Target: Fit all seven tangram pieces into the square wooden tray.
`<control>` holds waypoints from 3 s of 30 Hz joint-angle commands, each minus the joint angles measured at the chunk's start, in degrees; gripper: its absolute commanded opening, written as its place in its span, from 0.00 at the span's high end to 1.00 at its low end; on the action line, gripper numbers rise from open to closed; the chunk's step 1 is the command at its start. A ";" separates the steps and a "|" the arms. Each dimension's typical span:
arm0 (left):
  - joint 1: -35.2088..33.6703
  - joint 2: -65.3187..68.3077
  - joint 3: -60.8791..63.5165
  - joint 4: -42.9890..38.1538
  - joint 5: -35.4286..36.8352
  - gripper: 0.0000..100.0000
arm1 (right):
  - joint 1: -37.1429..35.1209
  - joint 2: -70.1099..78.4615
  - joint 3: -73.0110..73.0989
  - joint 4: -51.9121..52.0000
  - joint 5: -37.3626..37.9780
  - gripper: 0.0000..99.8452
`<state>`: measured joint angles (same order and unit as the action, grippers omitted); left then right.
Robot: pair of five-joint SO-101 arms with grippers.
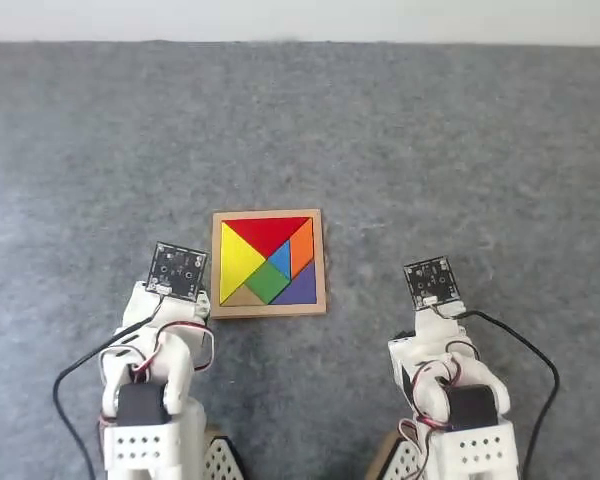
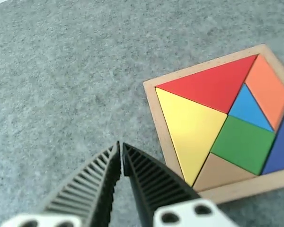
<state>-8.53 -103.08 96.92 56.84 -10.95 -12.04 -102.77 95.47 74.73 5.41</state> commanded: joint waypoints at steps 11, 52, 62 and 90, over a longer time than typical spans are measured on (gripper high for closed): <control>-0.62 -0.35 -0.48 2.55 -0.53 0.99 | -0.04 -1.19 0.97 0.31 0.70 0.98; -0.26 -0.35 -0.48 2.55 -0.62 0.99 | -0.04 -1.19 0.97 0.31 0.70 0.98; -0.26 -0.35 -0.48 2.55 -0.62 0.99 | -0.04 -1.19 0.97 0.31 0.70 0.98; -0.53 -0.35 -0.48 2.55 -0.62 0.99 | -0.04 -1.19 0.97 0.31 0.70 0.98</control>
<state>-8.88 -103.08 96.92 59.30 -11.03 -12.04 -102.77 95.47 74.73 5.41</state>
